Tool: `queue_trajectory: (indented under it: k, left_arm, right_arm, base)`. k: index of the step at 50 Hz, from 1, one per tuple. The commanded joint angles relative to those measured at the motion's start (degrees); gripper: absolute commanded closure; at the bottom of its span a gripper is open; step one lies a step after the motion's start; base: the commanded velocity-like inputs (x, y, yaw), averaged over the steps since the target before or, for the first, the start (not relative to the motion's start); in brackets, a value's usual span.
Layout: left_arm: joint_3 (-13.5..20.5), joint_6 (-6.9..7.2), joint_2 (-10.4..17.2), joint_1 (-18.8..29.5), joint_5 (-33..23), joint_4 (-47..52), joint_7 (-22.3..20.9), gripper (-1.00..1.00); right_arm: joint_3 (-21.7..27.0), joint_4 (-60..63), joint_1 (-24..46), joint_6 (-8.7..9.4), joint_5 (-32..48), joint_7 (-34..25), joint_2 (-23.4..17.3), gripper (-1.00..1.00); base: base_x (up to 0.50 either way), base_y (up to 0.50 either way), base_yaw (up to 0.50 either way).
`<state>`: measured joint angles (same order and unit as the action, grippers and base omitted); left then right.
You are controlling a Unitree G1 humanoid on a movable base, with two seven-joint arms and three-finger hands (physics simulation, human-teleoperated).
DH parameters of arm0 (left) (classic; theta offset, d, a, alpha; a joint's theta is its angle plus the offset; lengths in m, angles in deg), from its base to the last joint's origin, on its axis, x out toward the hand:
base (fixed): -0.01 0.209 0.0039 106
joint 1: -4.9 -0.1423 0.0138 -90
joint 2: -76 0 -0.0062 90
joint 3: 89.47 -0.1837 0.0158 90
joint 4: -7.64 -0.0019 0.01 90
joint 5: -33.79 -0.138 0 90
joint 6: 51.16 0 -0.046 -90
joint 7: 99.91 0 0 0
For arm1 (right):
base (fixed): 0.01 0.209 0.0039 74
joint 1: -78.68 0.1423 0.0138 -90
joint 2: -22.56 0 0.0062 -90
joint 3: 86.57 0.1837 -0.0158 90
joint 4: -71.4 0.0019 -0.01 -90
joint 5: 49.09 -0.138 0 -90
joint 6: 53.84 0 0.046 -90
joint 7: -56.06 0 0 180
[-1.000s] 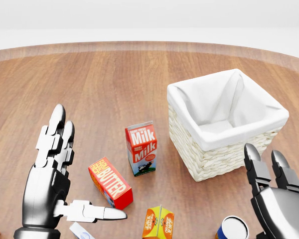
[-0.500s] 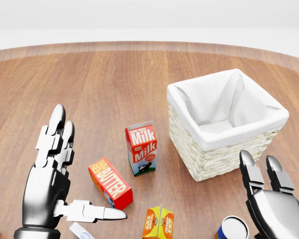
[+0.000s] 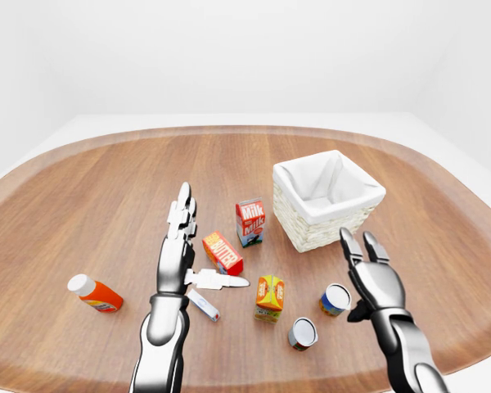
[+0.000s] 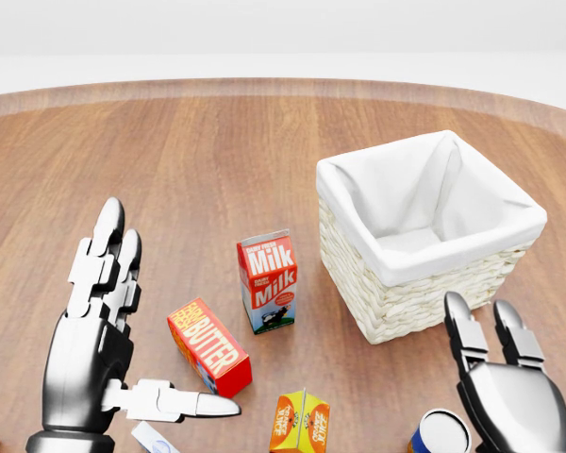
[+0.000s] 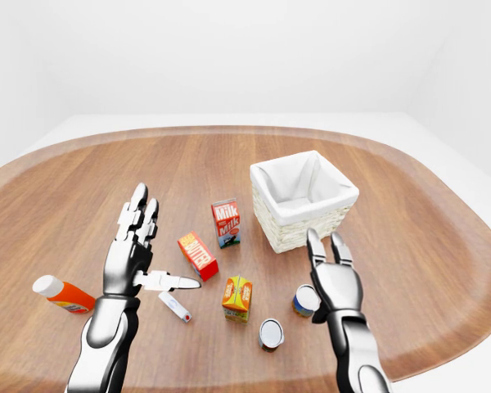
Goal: Pick up the alphabet soup and the tomato sauce, and put them in the basket.
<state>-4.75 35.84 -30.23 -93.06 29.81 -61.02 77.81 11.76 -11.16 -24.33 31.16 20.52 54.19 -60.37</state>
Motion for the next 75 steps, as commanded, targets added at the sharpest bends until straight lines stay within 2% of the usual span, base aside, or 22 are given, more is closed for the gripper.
queue_trajectory:
  k: [1,7,20,30,38,51,71,75]
  left_arm:
    - [-0.1,0.33,0.3,-0.2,-0.9,0.0,-0.1,-1.00]
    - [-0.1,0.63,0.3,-0.1,-0.9,0.2,-0.1,-1.00]
    - [0.1,0.26,0.3,0.0,-0.8,-0.4,-0.1,-1.00]
    - [0.1,0.72,0.3,-0.1,-0.7,0.3,-0.3,-1.00]
    - [0.1,0.22,0.3,-0.2,-0.8,-0.1,-0.3,-1.00]
    - [0.1,0.34,0.3,0.0,-0.8,-0.2,-0.2,-1.00]
    - [-0.1,0.69,0.3,-0.1,-0.8,0.3,-0.2,-1.00]
    - [0.0,0.27,0.3,-0.1,-0.8,-0.2,-0.2,-1.00]
  right_arm:
    - [-0.5,-2.3,0.5,0.00,0.4,1.6,-0.5,-1.00]
    - [-0.7,-3.5,1.0,0.00,0.5,1.9,-0.8,-1.00]
    - [-1.4,-6.2,1.9,0.00,0.7,3.2,-1.5,-1.00]
    - [-2.3,-8.0,2.0,0.00,1.5,4.6,-1.6,-1.00]
    - [-2.7,-9.6,1.8,0.00,1.9,6.1,-1.9,-1.00]
    - [-4.4,-14.1,2.8,0.00,2.4,8.8,-2.3,-1.00]
    - [-6.2,-22.6,6.9,0.00,1.8,12.3,-3.7,-1.00]
    - [-6.7,-23.6,7.1,0.00,2.1,13.0,-3.7,-1.00]
  base:
    - [0.00,0.00,0.00]
    - [0.00,0.00,0.00]
    - [0.00,0.00,0.00]
    - [0.00,0.00,0.00]
    - [0.00,0.00,0.00]
    - [0.00,0.00,0.00]
    - [0.00,0.00,0.00]
    - [0.00,0.00,0.00]
